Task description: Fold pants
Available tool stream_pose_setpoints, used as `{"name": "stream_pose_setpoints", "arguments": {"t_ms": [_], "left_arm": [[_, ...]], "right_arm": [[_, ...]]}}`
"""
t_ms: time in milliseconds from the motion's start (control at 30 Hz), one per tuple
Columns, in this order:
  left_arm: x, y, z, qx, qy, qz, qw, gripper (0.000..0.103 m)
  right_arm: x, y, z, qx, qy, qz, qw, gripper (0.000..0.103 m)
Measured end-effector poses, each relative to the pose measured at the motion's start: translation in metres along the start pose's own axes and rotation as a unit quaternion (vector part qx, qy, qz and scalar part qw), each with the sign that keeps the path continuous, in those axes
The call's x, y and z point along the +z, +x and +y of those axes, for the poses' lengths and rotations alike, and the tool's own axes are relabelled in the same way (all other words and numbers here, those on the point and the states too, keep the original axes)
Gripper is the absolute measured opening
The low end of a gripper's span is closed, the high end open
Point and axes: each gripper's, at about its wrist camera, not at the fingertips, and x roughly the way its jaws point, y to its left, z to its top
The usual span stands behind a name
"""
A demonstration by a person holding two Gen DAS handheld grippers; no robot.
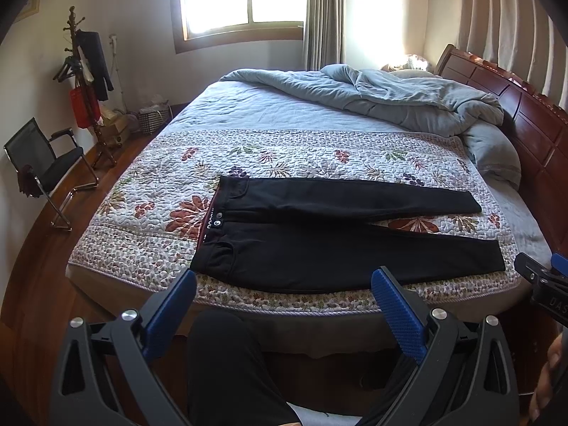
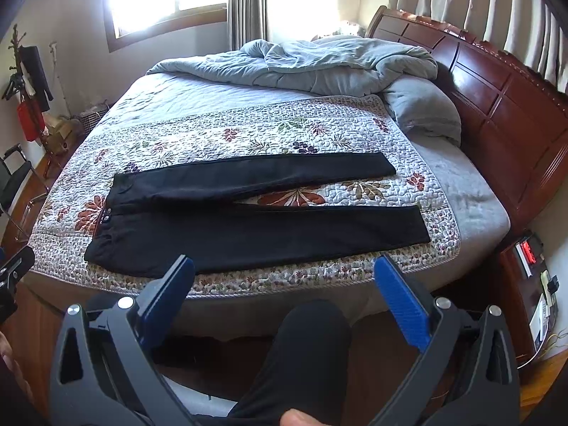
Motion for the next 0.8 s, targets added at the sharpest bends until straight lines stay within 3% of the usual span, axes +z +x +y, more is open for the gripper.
{"name": "stream_pose_setpoints", "arguments": {"t_ms": [800], "left_arm": [[-0.0014, 0.0058, 0.0039, -0.001, -0.002, 0.005, 1.0000, 0.099]], "right_arm": [[0.0013, 0.0054, -0.0001, -0.001, 0.000, 0.006, 1.000, 0.101]]}}
